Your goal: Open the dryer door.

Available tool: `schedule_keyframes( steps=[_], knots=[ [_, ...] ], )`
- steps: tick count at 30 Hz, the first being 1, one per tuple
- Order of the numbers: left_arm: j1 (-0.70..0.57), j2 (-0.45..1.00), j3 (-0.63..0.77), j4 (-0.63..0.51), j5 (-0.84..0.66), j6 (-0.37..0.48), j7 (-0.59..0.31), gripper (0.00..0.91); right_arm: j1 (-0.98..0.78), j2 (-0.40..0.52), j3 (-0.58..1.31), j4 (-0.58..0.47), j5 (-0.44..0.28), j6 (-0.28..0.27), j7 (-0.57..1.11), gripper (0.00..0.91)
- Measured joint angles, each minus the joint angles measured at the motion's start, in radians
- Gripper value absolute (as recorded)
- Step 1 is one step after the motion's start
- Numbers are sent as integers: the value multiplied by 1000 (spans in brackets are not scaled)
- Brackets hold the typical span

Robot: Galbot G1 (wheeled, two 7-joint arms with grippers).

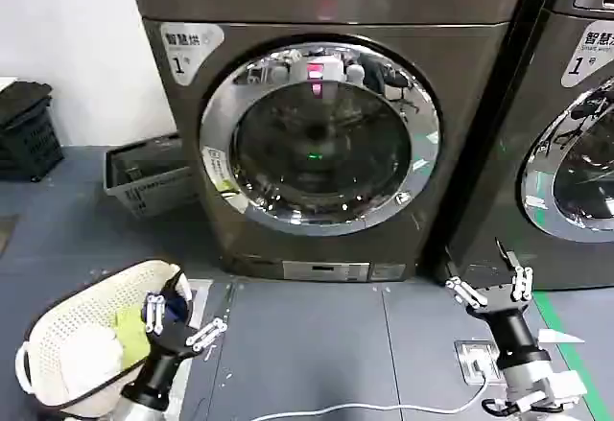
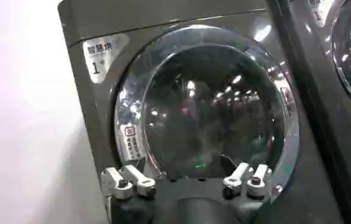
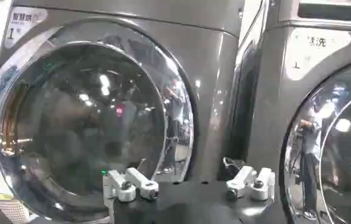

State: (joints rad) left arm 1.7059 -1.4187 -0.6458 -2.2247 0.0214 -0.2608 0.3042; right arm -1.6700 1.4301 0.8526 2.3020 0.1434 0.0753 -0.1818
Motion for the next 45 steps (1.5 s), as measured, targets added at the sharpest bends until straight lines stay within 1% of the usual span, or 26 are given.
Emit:
schedule_keyframes(
  steps=[4, 12, 15, 24, 30, 42, 45],
  knots=[
    [0, 0, 0, 0, 0, 0, 0, 907, 7, -6, -7, -2, 21, -1, 14, 907],
    [2, 4, -2, -5, -2, 0, 0, 907, 36, -40, -17, -20, 34, -28, 17, 907],
    [5, 5, -3, -7, -2, 0, 0, 907, 52, -62, -22, -33, 61, -39, 20, 907],
    [11, 4, -3, -15, -4, 4, 0, 907, 122, -151, -45, -83, 103, -61, 21, 907],
    [10, 0, -2, -24, -1, 9, 0, 907, 182, -215, -87, -112, 158, -84, -1, 907],
    [6, -2, -2, -25, -2, 14, 1, 907, 326, -322, -216, -175, 216, -102, -40, 907],
    [5, -2, -2, -24, -2, 14, 2, 907, 371, -347, -262, -197, 219, -102, -44, 907]
  ],
)
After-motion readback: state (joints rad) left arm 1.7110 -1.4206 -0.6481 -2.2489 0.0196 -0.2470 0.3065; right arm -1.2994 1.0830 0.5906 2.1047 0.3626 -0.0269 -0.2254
